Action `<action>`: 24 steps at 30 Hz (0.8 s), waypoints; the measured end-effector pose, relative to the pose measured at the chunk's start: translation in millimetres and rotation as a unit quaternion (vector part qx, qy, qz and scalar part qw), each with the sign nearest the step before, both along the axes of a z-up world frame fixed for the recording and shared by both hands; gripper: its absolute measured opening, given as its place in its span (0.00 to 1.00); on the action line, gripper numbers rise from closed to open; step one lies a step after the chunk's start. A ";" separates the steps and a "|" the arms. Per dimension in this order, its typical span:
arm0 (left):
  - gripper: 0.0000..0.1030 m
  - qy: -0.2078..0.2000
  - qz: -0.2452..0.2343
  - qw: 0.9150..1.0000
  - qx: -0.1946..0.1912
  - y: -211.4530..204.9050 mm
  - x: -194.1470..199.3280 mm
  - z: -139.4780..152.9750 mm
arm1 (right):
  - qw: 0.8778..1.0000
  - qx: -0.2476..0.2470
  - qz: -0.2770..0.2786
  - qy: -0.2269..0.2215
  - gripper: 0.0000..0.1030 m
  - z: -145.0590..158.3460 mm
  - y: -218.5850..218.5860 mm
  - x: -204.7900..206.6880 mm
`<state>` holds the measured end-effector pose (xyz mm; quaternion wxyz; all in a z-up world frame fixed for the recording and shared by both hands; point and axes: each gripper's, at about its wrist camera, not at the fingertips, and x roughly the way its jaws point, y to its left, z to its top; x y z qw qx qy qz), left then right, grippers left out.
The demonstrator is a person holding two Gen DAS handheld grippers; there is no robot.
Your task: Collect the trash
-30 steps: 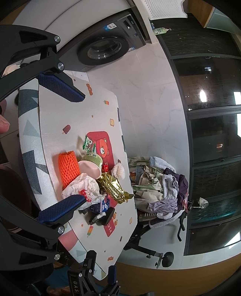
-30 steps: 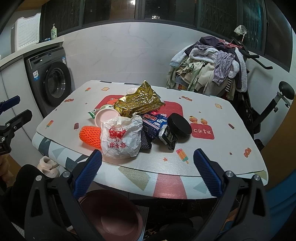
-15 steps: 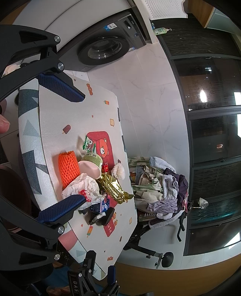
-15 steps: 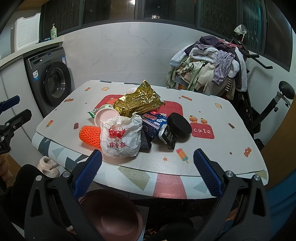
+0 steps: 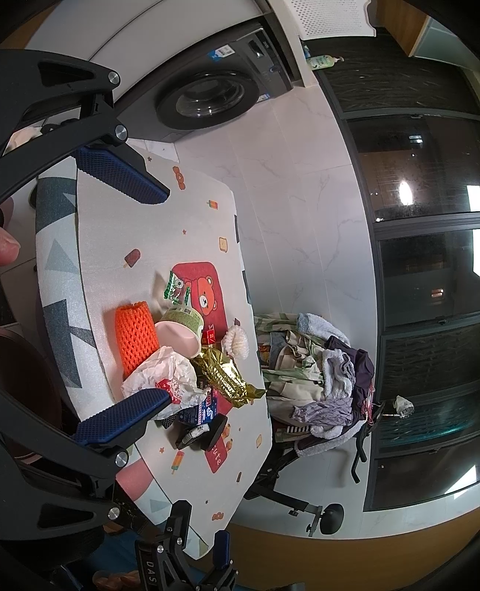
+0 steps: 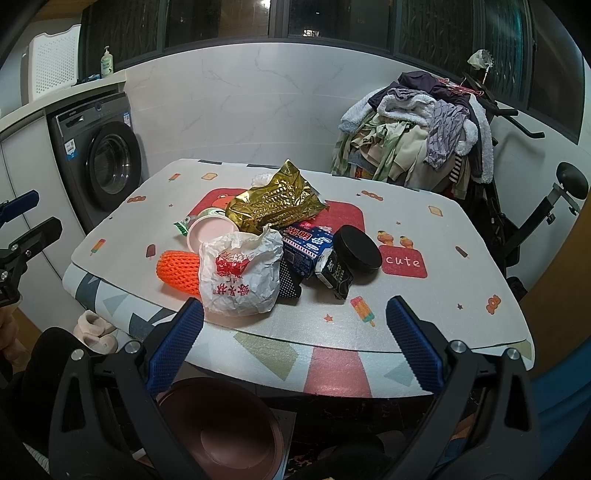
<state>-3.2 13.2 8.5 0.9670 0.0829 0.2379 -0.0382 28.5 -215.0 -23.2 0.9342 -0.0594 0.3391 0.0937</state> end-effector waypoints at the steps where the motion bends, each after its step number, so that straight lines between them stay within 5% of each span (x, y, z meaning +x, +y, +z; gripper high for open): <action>1: 0.95 0.000 0.000 1.000 0.000 0.0 0.1 -0.1 | 1.000 0.000 0.000 0.000 0.95 -0.4 -0.2 0.2; 9: 0.95 0.005 -0.003 1.000 -0.007 1.1 2.2 -2.6 | 1.000 0.004 0.000 -0.002 0.95 -0.8 -4.5 3.7; 18: 0.95 0.051 -0.009 0.994 -0.093 24.4 22.8 -14.9 | 1.000 0.021 -0.005 -0.014 0.95 -1.5 -10.3 5.3; 24: 0.95 0.025 0.009 0.998 -0.050 23.7 23.8 -28.0 | 0.999 0.031 -0.017 -0.012 0.95 -13.1 -16.4 6.5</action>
